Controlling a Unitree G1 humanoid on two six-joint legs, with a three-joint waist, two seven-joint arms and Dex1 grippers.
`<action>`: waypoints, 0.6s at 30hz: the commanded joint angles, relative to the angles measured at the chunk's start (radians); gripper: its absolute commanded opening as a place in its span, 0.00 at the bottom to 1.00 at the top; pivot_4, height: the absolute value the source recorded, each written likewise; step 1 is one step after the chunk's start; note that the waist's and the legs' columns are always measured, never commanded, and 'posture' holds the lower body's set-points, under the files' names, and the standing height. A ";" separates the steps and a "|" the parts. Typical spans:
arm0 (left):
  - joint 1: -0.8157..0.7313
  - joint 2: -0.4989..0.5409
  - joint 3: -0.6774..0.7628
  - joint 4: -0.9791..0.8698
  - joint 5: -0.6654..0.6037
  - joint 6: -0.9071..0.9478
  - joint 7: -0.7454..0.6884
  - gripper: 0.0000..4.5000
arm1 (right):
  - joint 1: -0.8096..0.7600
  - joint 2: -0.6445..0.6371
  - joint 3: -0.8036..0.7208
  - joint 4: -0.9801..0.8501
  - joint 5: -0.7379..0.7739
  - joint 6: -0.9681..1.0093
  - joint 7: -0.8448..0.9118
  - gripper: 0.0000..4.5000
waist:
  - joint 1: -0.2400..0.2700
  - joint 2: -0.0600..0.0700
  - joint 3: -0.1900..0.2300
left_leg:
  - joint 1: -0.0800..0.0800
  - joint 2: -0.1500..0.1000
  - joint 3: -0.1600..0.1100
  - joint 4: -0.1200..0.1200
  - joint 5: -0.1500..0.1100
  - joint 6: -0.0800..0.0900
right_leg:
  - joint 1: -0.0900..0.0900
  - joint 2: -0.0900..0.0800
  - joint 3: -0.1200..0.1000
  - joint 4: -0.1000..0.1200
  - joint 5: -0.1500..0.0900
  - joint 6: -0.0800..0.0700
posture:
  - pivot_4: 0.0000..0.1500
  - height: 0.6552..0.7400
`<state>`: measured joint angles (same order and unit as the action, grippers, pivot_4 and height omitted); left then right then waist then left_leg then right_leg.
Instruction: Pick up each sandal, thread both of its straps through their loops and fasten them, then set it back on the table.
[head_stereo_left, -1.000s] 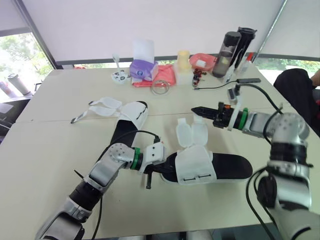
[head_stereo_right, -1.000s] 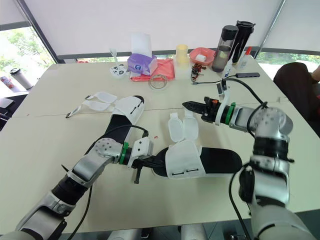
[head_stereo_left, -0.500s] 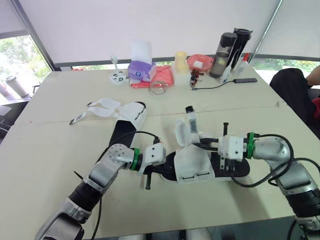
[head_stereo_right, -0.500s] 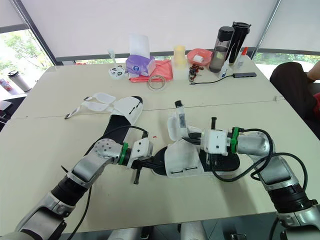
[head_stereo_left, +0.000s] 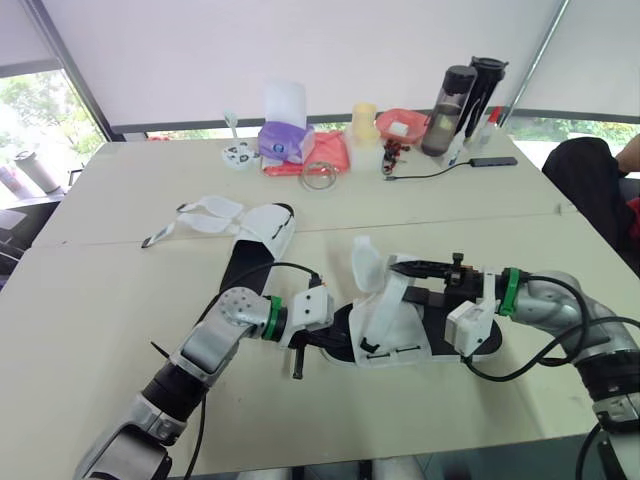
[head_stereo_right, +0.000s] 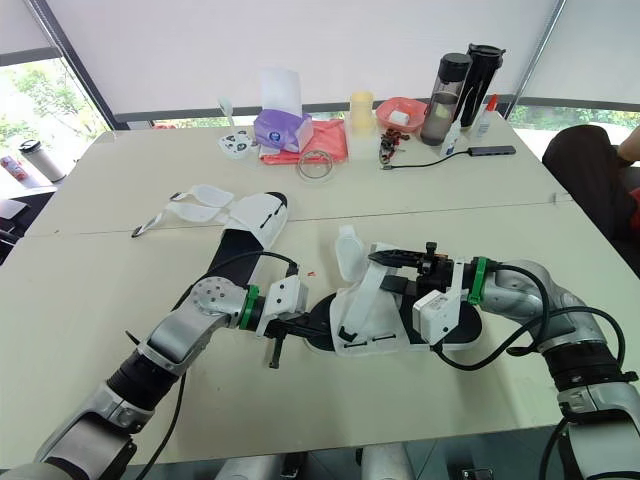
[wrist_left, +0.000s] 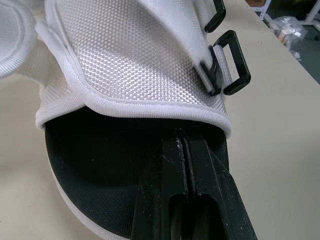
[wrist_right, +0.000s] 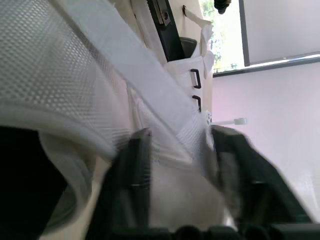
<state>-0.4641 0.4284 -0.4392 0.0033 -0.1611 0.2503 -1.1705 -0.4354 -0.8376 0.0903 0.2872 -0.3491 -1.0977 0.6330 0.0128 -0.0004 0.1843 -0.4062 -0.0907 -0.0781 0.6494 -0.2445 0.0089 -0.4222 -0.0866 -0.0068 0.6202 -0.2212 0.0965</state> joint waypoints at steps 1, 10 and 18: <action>0.012 -0.002 -0.023 0.013 0.019 0.009 -0.001 0.00 | 0.005 -0.026 -0.039 -0.021 0.000 0.006 -0.051 0.86 | 0.001 0.000 0.000 | 0.000 0.000 0.000 0.000 0.000 0.000 | 0.000 0.000 0.000 0.000 0.000 0.000 | 1.00 1.00; 0.015 -0.003 -0.018 0.024 0.020 -0.003 0.001 0.00 | 0.294 -0.147 -0.178 -0.333 0.510 0.657 0.092 0.99 | 0.001 0.001 -0.001 | 0.001 0.000 0.000 0.001 0.000 0.001 | 0.001 -0.001 0.001 0.000 0.000 -0.001 | 1.00 1.00; 0.020 0.001 -0.017 0.026 0.017 -0.010 -0.007 0.00 | 0.395 -0.223 -0.395 -0.696 1.397 1.628 0.068 0.99 | 0.001 0.002 -0.002 | 0.004 0.002 -0.001 0.001 -0.001 0.001 | 0.006 -0.002 0.001 0.000 0.000 -0.002 | 1.00 1.00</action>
<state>-0.4607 0.4252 -0.4370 0.0209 -0.1608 0.2328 -1.1706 -0.0236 -1.0456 -0.2425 -0.3414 0.9006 0.4305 0.7092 0.0138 0.0017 0.1827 -0.4024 -0.0881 -0.0791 0.6499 -0.2452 0.0103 -0.4166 -0.0881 -0.0060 0.6192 -0.2214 0.0947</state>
